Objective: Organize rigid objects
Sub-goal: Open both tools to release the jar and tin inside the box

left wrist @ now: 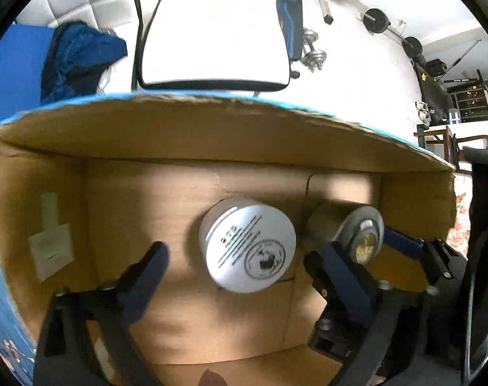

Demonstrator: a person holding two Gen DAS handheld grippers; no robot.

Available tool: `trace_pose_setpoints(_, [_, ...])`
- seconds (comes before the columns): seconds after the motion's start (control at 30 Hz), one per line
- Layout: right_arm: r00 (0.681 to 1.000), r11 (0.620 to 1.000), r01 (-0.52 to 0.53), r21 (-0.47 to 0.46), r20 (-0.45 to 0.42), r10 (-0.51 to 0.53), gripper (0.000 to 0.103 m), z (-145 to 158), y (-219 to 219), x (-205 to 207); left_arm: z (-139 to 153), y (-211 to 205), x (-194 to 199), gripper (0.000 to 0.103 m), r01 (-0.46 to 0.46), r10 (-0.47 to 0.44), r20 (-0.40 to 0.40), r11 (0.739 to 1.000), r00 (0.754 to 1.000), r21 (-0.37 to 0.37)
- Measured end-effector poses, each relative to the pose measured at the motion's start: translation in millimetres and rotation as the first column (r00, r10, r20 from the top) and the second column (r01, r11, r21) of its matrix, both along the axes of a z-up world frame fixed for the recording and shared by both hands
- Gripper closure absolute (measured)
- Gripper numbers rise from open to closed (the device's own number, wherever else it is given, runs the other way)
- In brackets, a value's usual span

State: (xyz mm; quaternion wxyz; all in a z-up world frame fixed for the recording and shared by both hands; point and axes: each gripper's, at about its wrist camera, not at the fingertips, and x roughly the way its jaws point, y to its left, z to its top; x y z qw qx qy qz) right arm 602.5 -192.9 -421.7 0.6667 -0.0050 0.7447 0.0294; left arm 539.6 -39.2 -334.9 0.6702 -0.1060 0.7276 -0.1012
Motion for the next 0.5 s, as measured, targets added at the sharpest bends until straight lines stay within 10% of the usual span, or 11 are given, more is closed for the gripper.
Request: trace_pose_setpoints(0.5, [0.97, 0.997, 0.075, 0.009, 0.231, -0.075, 0.0, 81, 9, -133, 83, 53, -102, 0.0, -0.039, 0.006, 0.301, 0.994, 0.954, 0.105])
